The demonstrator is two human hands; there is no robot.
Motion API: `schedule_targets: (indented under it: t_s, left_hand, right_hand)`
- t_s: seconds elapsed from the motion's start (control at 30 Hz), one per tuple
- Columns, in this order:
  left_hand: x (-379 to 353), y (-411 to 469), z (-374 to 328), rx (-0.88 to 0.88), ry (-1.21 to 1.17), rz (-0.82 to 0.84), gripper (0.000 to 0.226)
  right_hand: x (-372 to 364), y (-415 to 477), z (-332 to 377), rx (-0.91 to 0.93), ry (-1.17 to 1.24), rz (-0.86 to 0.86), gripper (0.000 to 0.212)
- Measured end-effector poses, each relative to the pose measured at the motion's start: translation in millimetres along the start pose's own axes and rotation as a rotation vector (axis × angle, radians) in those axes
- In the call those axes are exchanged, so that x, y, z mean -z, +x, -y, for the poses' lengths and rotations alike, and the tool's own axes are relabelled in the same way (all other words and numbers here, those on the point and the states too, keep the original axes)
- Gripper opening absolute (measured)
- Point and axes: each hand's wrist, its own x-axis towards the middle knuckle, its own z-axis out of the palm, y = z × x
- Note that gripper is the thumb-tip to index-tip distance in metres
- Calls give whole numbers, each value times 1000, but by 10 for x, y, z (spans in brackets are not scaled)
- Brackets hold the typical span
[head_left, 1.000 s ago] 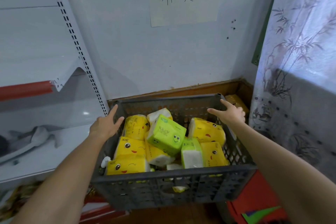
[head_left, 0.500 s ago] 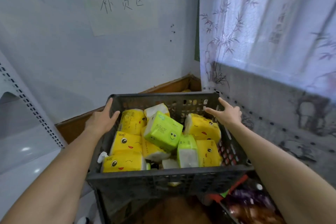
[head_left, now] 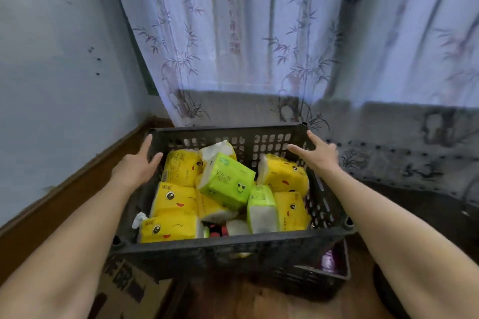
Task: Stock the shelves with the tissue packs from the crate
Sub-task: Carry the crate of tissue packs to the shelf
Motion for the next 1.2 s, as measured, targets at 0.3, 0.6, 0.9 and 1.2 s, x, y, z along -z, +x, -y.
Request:
schedule_targets:
  t_s: [0.3, 0.6, 0.9, 1.2]
  left_hand:
    - [-267, -63, -1521, -386, -18, 87, 63]
    - [-565, -855, -3213, -729, -66, 172, 63]
    - [-810, -2015, -4561, -997, -94, 266, 63]
    - [-953, -3016, -5347, -1245, -58, 337, 63]
  right_hand:
    - [1066, -837, -1107, -325, 66, -304, 87]
    - [2214, -1816, -2172, -565, 47, -560, 89]
    - [3111, -2928, -3015, -779, 19, -752, 86]
    - [3411, -4022, -3443, -964, 32, -887, 90]
